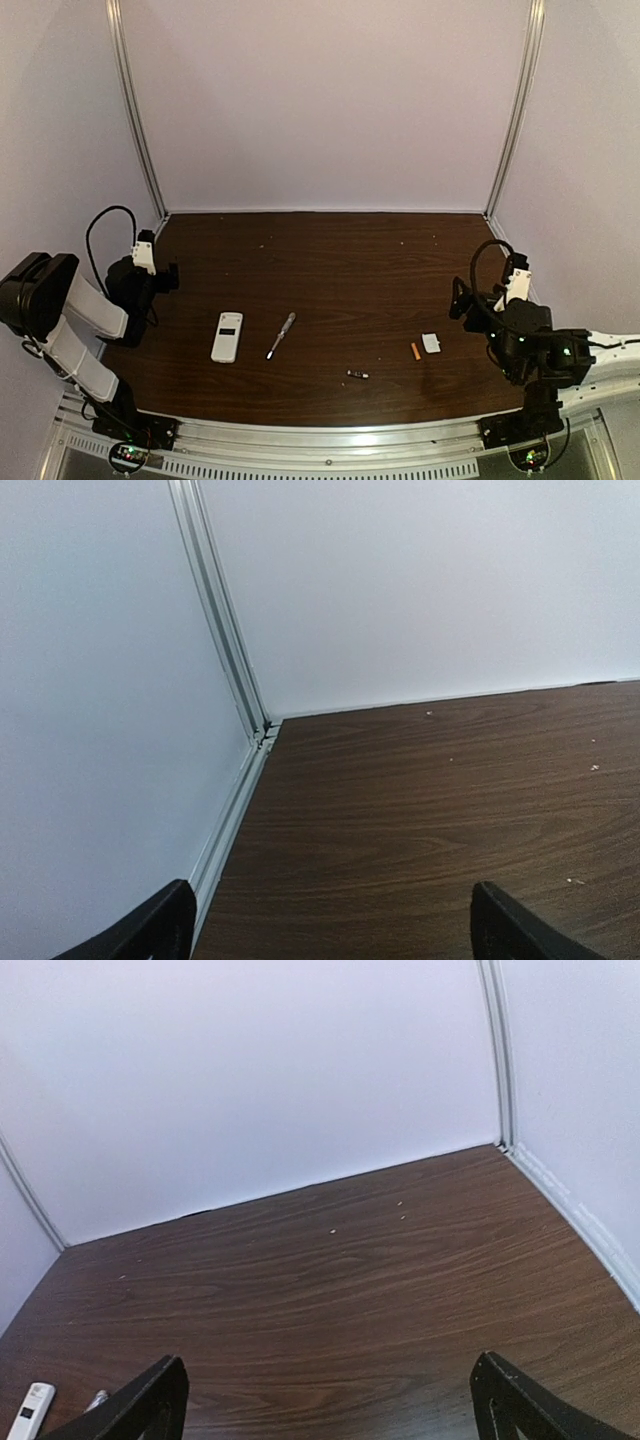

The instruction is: Unload the batteries from the remote control

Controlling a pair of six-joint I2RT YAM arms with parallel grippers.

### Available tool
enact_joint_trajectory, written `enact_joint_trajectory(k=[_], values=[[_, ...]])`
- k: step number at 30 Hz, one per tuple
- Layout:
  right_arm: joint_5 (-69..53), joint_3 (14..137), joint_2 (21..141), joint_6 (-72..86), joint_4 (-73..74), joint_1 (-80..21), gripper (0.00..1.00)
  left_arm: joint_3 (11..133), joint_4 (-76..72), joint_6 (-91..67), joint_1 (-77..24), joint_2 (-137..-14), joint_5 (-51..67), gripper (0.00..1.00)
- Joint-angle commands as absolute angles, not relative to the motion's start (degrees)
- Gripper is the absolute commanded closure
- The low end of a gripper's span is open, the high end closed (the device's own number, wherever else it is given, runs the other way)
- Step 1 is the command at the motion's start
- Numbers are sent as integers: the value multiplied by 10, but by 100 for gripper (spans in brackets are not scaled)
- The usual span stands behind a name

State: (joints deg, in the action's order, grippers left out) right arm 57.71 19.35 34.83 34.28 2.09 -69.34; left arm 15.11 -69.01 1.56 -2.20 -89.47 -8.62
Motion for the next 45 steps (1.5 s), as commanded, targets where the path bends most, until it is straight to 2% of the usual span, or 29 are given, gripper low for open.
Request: enact_joint_trajectory(k=[1, 5, 11, 14, 18, 21, 26, 32, 45], values=[[723, 251, 390, 258, 42, -691, 0, 148, -719, 11, -20, -900, -77, 3], [753, 262, 382, 126, -61, -663, 0, 148, -719, 11, -20, -899, -76, 3], [691, 262, 328, 63, -106, -582, 0, 148, -718, 11, -20, -900, -77, 3], [667, 249, 336, -27, -174, -541, 0, 148, -719, 11, -20, -899, -76, 3], [591, 255, 378, -65, -194, -465, 0, 148, -718, 11, -20, -899, -77, 3], [473, 251, 402, -61, -210, -399, 0, 148, -719, 11, -20, -900, -77, 3], [342, 208, 466, -74, -332, -302, 0, 148, -719, 11, -20, -899, -77, 3], [261, 205, 578, -71, -365, -202, 0, 148, -718, 11, -20, -900, -76, 3], [139, 111, 794, -20, -681, -85, 0, 148, -719, 11, -20, -900, -77, 3]])
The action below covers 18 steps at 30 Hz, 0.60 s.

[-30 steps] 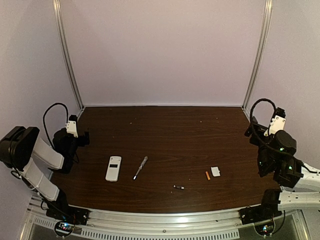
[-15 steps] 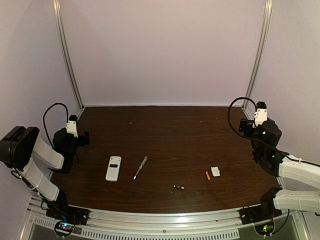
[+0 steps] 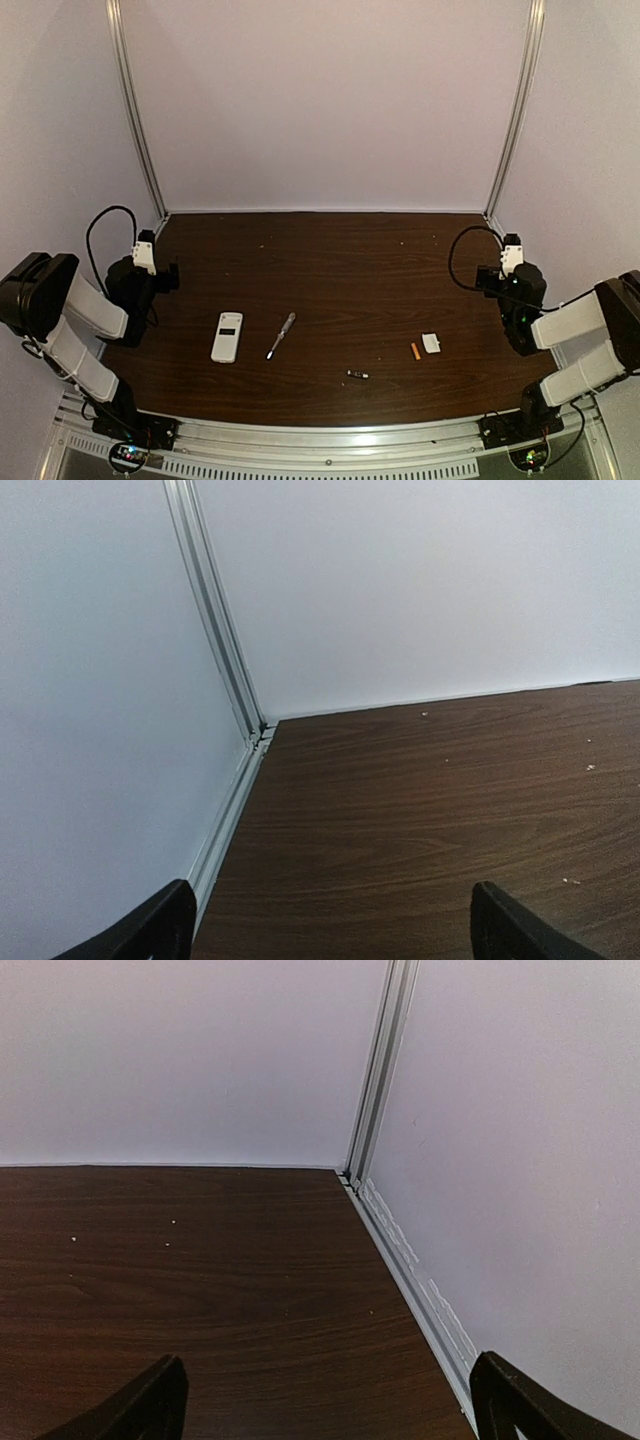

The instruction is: Unload the batteries from the remote control

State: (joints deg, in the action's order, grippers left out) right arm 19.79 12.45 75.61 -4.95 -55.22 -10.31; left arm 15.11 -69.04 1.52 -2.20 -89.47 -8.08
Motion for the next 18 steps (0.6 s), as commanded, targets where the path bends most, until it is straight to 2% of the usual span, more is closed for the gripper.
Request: enact_joint_trajectory(k=[1, 9, 18], values=[[136, 110, 804, -21, -694, -84, 0, 148, -719, 11, -20, -900, -76, 3], [115, 113, 898, -25, -786, -74, 0, 148, -719, 11, -20, -900, -77, 3], [112, 151, 890, -5, -700, -60, 0, 148, -719, 11, -20, -900, -76, 3]])
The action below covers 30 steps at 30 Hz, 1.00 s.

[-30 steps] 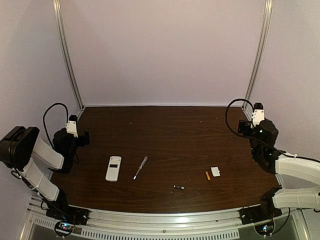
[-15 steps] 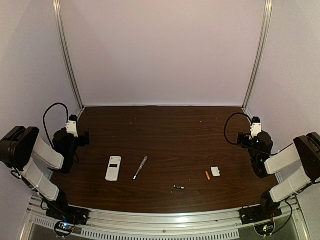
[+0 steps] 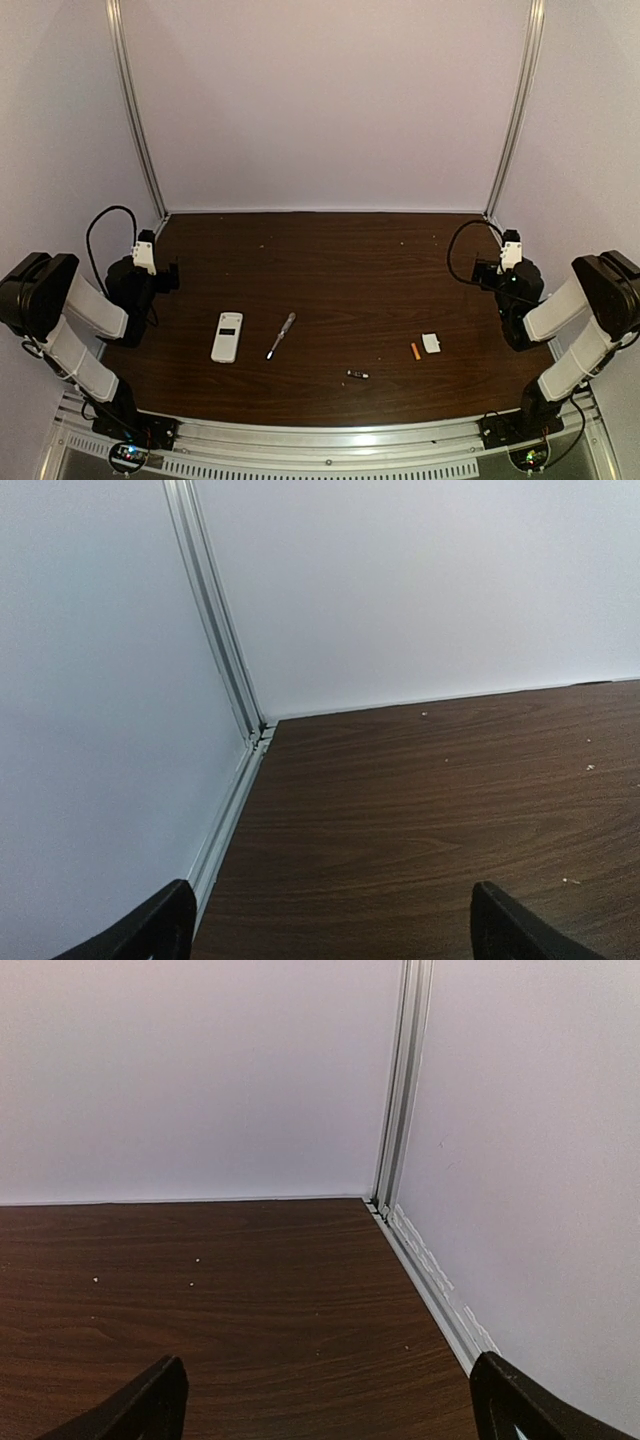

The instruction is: Unload the batteries from the remote control

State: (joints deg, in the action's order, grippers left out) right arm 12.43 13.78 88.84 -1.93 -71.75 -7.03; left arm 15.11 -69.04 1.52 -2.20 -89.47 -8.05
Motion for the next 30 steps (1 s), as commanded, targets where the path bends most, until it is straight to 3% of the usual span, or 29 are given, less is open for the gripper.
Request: enact_joint_trajectory(k=[1, 30], values=[[112, 151, 891, -5, -702, -60, 0, 148, -719, 11, -20, -899, -76, 3], [111, 151, 891, -7, -704, -60, 0, 148, -719, 11, -20, -900, -76, 3]])
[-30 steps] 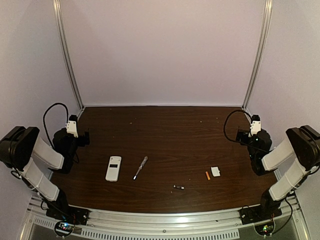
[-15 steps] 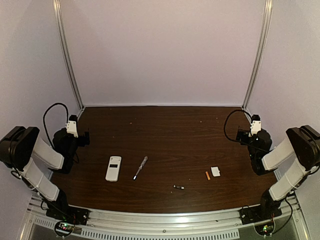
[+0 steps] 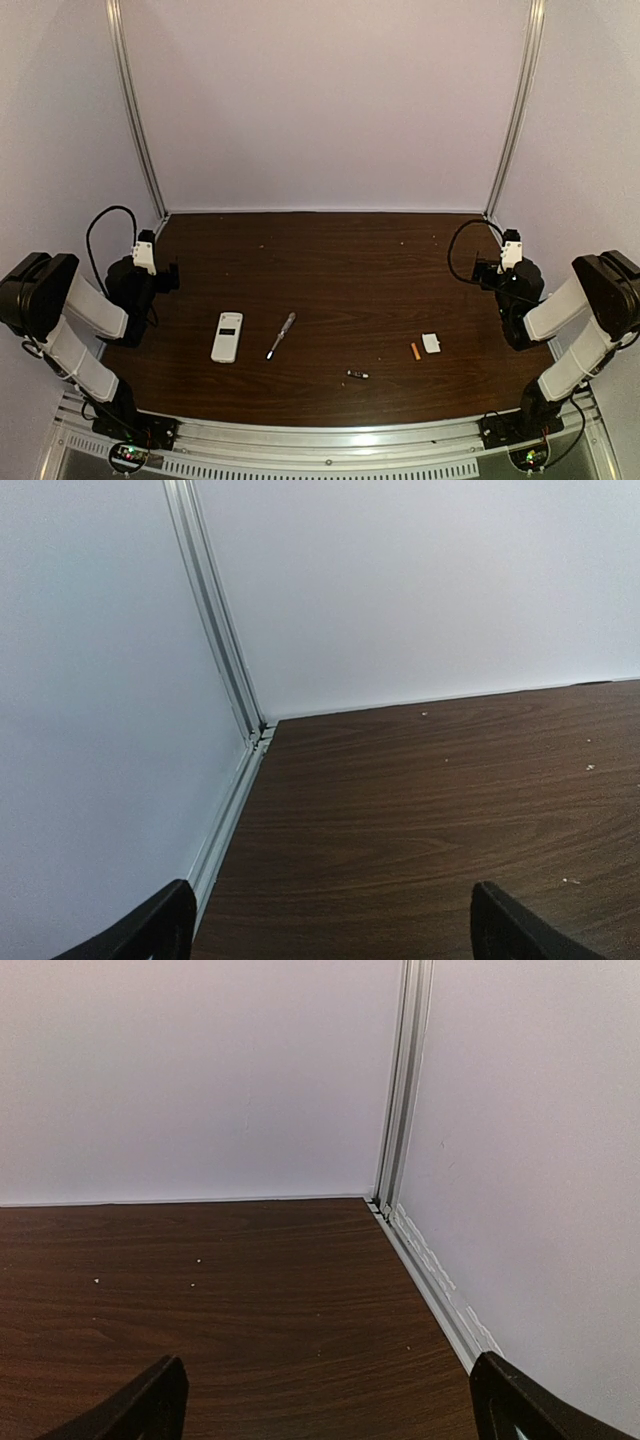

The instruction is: Unload the batteries from the remote control

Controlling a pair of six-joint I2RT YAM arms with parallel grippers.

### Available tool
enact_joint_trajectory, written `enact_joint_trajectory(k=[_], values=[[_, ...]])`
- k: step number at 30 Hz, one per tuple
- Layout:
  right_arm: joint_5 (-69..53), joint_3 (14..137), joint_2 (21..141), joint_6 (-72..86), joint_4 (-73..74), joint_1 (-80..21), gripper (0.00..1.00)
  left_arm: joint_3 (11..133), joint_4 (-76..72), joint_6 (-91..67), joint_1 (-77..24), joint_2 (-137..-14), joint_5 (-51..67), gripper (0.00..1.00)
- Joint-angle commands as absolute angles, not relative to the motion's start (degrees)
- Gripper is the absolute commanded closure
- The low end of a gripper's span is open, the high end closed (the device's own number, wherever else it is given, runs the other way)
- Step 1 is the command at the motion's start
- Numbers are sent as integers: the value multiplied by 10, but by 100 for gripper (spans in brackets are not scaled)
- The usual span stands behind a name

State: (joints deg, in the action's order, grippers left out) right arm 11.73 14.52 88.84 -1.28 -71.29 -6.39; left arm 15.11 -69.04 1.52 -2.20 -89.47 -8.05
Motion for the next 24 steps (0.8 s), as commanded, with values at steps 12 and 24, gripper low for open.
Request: enact_joint_trajectory(k=[12, 24], values=[[111, 151, 892, -7, -704, -60, 0, 148, -719, 11, -20, -900, -76, 3], [113, 149, 892, -8, -707, -60, 0, 148, -719, 11, -20, -899, -76, 2]])
